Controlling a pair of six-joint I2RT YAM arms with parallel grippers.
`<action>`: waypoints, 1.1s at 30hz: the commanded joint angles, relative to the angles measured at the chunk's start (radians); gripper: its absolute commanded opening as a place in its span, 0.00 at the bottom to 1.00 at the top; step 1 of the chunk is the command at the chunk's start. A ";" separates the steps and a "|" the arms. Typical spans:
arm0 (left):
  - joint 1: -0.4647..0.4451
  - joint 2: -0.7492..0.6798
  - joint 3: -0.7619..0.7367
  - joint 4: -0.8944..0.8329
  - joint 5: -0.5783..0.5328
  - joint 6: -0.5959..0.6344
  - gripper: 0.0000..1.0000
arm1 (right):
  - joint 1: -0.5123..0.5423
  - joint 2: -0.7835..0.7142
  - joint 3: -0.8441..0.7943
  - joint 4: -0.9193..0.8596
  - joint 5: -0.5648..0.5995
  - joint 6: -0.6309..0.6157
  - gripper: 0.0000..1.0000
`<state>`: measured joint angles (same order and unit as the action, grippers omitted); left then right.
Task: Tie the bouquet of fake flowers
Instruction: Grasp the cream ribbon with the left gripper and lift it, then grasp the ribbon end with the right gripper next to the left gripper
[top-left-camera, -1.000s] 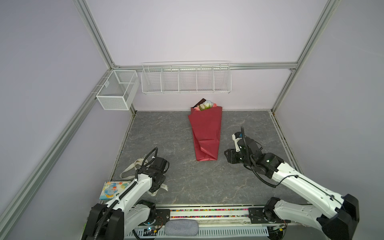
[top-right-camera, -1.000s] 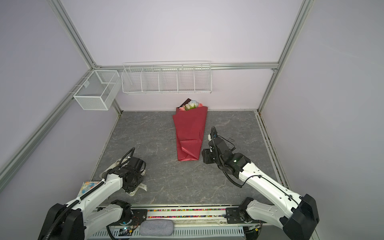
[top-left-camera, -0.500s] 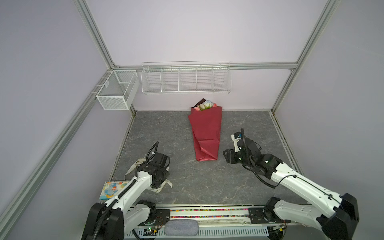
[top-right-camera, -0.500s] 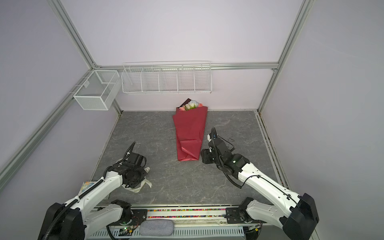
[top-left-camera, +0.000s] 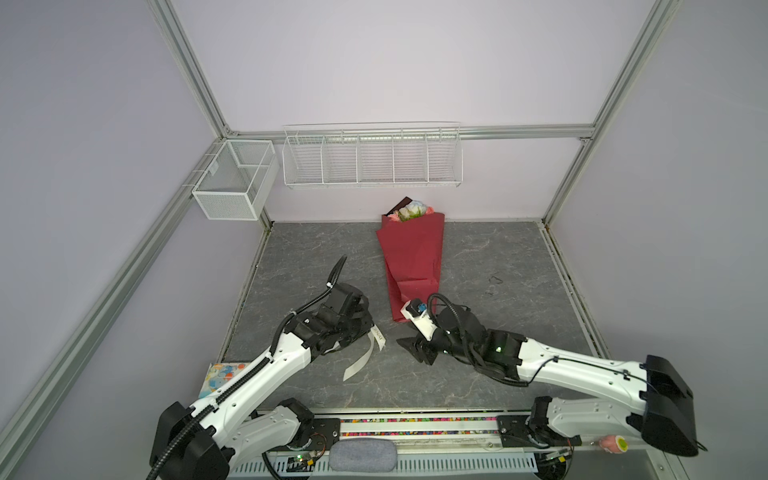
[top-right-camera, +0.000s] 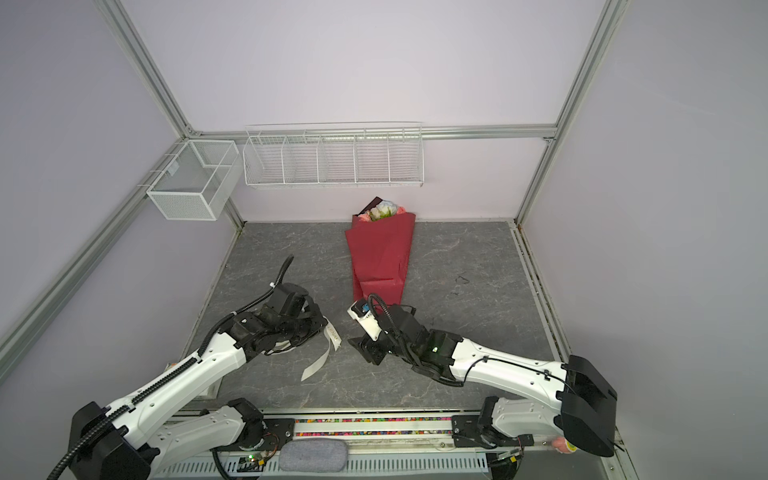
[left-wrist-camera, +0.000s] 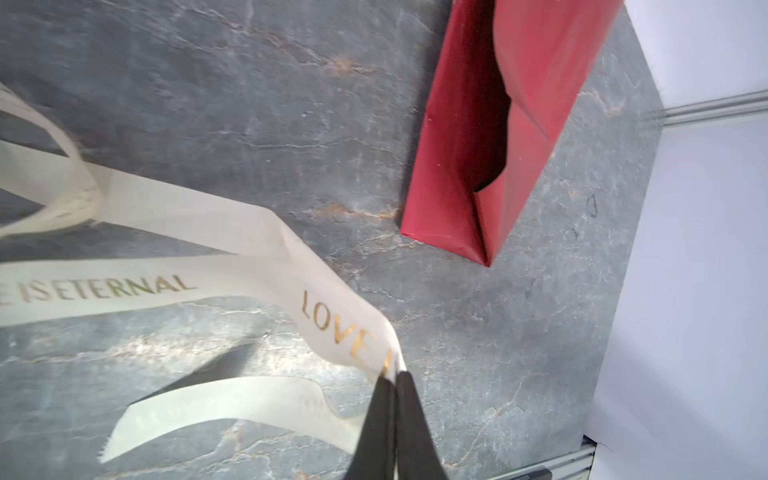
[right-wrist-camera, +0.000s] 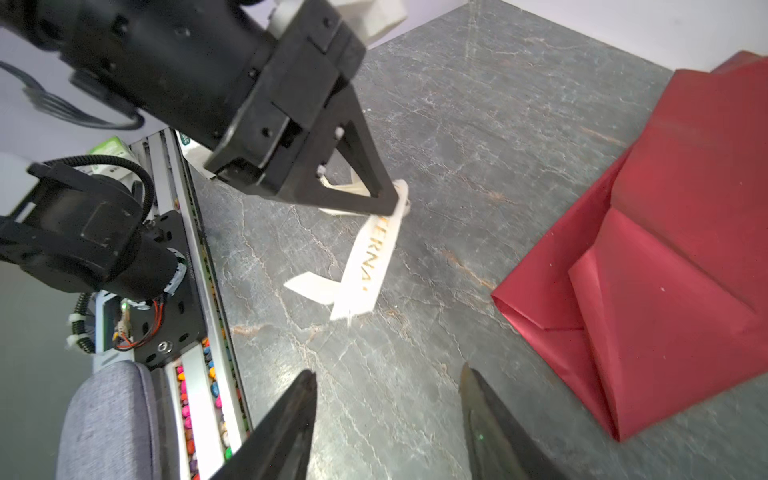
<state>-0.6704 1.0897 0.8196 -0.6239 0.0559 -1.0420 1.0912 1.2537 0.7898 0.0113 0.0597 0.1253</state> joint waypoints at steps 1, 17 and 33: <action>-0.014 0.016 0.014 0.019 0.018 -0.020 0.00 | -0.001 0.058 0.014 0.092 0.036 -0.018 0.59; -0.015 -0.003 -0.013 0.043 0.012 -0.025 0.00 | -0.050 0.311 0.119 0.205 -0.148 0.206 0.58; -0.016 -0.023 -0.014 -0.010 -0.058 -0.025 0.17 | -0.058 0.243 0.115 0.092 -0.116 0.235 0.06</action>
<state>-0.6861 1.0847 0.8059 -0.5900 0.0582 -1.0603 1.0401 1.5620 0.8940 0.1772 -0.0753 0.3630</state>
